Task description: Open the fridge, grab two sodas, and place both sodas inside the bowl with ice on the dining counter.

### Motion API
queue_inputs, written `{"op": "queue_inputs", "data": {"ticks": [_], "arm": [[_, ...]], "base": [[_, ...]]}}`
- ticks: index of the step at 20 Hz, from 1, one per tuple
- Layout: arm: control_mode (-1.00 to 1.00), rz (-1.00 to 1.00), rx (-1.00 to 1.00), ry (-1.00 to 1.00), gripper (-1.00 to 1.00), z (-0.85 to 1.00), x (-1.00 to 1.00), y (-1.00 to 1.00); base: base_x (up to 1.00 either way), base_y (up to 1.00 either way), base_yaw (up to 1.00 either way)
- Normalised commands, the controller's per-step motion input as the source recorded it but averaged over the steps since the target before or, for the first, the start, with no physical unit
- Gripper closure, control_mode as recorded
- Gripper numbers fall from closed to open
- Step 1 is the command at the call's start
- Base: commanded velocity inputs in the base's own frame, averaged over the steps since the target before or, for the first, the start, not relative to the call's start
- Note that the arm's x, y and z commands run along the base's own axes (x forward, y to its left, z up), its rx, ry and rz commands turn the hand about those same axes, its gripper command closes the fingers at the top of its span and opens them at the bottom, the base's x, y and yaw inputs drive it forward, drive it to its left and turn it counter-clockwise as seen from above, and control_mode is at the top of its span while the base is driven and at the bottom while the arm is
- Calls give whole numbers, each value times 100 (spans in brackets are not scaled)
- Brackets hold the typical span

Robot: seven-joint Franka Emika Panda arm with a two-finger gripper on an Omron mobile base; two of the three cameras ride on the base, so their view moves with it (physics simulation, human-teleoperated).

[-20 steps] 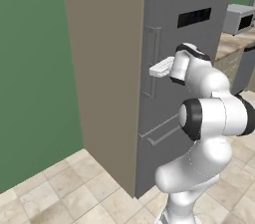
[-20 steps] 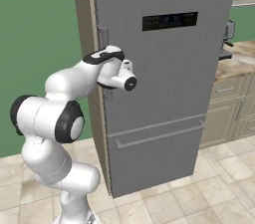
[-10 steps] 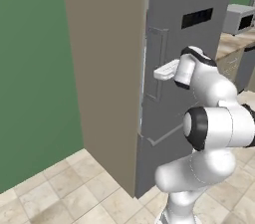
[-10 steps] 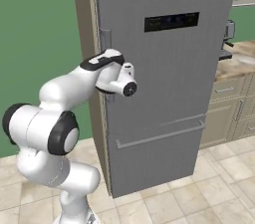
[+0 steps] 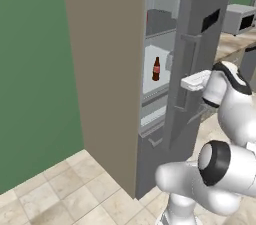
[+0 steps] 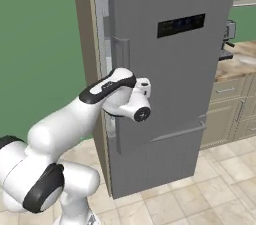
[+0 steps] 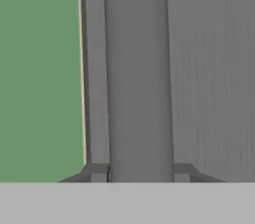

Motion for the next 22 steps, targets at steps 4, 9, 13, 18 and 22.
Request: {"op": "queue_inputs", "data": {"ticks": [4, 9, 13, 18, 22], "arm": [[-100, -19, 9, 7, 100, 0, -96, -91], [-100, -18, 7, 8, -100, 3, -77, -68], [-100, -14, 1, 1, -100, 13, -65, -20], [-100, -9, 0, -1, -100, 31, -63, 0], [-100, -5, 0, -3, -100, 38, -67, 2]], "base": [[0, 0, 0], [0, 0, 0], [0, 0, 0], [0, 0, 0], [0, 0, 0]]}}
